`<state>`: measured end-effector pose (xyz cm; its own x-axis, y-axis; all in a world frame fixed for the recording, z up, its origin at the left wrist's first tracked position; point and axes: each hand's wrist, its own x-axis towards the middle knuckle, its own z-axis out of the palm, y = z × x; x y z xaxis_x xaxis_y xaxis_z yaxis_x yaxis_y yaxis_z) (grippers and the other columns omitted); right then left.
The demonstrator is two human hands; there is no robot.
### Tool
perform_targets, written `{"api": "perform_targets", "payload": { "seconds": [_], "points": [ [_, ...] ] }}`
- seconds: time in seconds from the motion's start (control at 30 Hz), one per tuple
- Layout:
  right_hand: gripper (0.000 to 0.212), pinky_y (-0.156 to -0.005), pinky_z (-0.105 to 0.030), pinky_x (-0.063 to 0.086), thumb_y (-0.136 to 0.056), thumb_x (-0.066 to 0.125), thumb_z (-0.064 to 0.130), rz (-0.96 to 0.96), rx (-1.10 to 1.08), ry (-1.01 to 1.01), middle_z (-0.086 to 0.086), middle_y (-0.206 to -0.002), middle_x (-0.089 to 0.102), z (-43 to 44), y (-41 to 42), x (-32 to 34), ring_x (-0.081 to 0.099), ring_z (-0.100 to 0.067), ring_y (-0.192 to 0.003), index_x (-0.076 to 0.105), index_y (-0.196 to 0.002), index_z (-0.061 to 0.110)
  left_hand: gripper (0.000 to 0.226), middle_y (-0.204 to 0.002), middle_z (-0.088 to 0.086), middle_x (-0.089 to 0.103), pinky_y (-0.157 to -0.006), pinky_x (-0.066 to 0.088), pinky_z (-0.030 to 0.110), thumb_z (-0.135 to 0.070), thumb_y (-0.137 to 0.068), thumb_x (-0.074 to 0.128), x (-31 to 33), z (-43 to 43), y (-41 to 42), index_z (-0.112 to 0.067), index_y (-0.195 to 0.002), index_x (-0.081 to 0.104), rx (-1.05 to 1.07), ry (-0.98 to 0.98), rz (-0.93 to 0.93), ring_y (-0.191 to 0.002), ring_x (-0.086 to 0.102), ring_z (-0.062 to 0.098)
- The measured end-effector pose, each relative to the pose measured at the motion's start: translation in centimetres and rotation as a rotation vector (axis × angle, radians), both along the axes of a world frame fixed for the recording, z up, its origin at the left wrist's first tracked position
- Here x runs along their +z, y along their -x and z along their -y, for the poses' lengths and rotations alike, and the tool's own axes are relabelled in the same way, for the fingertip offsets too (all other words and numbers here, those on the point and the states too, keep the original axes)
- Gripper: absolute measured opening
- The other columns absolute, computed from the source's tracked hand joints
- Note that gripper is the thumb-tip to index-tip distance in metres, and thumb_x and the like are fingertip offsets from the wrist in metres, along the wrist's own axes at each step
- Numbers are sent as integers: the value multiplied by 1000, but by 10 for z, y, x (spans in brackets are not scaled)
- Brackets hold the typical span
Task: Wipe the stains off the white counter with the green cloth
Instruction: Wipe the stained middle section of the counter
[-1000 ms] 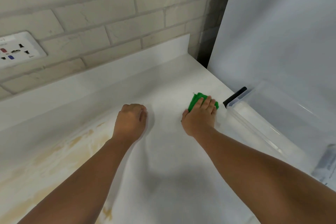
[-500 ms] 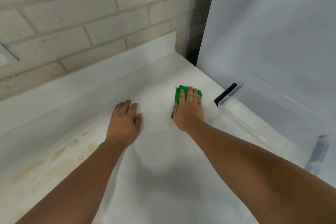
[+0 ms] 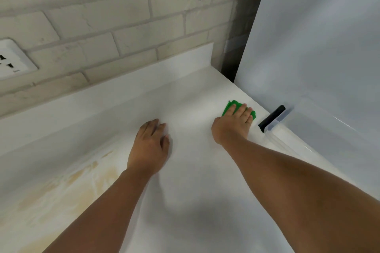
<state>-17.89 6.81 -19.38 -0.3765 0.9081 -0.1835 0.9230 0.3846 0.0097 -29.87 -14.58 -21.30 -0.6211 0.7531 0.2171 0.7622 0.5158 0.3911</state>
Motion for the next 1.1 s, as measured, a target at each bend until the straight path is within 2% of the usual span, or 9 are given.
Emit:
{"api": "perform_targets", "payload": {
  "seconds": [0.27, 0.4, 0.47, 0.57, 0.67, 0.73, 0.83, 0.93, 1.1],
  "points": [
    [68, -122, -48, 4, -99, 24, 36, 2, 297, 24, -20, -163, -2, -40, 73, 11, 1, -39, -149, 1, -156, 6, 47, -141, 10, 53, -112, 34, 33, -36, -93, 41, -3, 1, 1, -13, -128, 61, 14, -73, 2, -134, 40, 25],
    [67, -123, -46, 2, -100, 21, 41, -51, 433, -77, -16, -164, 2, -45, 84, -3, 2, -34, -150, 3, -156, 8, 45, -142, 9, 52, -114, 33, 34, -35, -94, 42, -5, 0, 2, -13, -129, 60, 14, -77, -12, -136, 39, 24],
    [66, -123, -45, 2, -100, 18, 40, -66, 495, -75, -14, -164, 2, -44, 91, -5, 0, -32, -151, 3, -156, 9, 51, -145, 7, 49, -117, 28, 31, -37, -95, 41, -6, -1, 1, -11, -137, 53, 29, -65, -16, -138, 36, 23],
    [61, -123, -42, 1, -102, 17, 37, -87, 630, -62, -9, -165, 0, -36, 115, -4, -2, -27, -151, 3, -157, 13, 63, -152, 4, 39, -118, 23, 28, -39, -97, 41, -2, 0, -2, -10, -151, 29, 55, -76, 34, -142, 30, 20],
    [58, -123, -39, -1, -104, 20, 33, -136, 767, -9, -4, -165, -2, -15, 137, -4, -4, -22, -151, 5, -157, 16, 67, -157, 3, 29, -119, 19, 27, -39, -98, 39, 1, 0, -5, -10, -154, 16, 79, -88, 67, -145, 22, 17],
    [57, -123, -37, -3, -104, 22, 31, -163, 875, 10, -2, -165, -1, 5, 147, -6, -4, -20, -151, 7, -157, 17, 63, -153, 7, 35, -118, 21, 26, -31, -97, 45, 5, 1, -5, -6, -151, 25, 83, -117, 62, -143, 27, 21],
    [58, -122, -34, -4, -103, 25, 29, -178, 1015, 29, 0, -165, 0, 38, 155, -9, -4, -18, -151, 9, -157, 19, 51, -133, 10, 55, -109, 36, 27, -13, -89, 53, 11, 5, -6, -3, -138, 45, 90, -265, 38, -123, 46, 22],
    [64, -122, -36, -4, -101, 34, 31, -119, 1125, 8, 2, -165, -5, 59, 147, -13, -8, -18, -151, 4, -157, 22, 43, -120, 8, 62, -102, 33, 16, -19, -88, 45, 20, 10, -9, -4, -127, 56, 187, -395, 27, -113, 50, 20],
    [60, -123, -40, 2, -99, 17, 38, -183, 1235, 35, 0, -165, 4, 75, 111, -17, -3, -19, -152, 11, -157, 24, 41, -119, 6, 63, -99, 40, 23, -21, -88, 45, 21, 24, -11, -7, -125, 58, 286, -390, 50, -114, 51, 20]
  ]
}}
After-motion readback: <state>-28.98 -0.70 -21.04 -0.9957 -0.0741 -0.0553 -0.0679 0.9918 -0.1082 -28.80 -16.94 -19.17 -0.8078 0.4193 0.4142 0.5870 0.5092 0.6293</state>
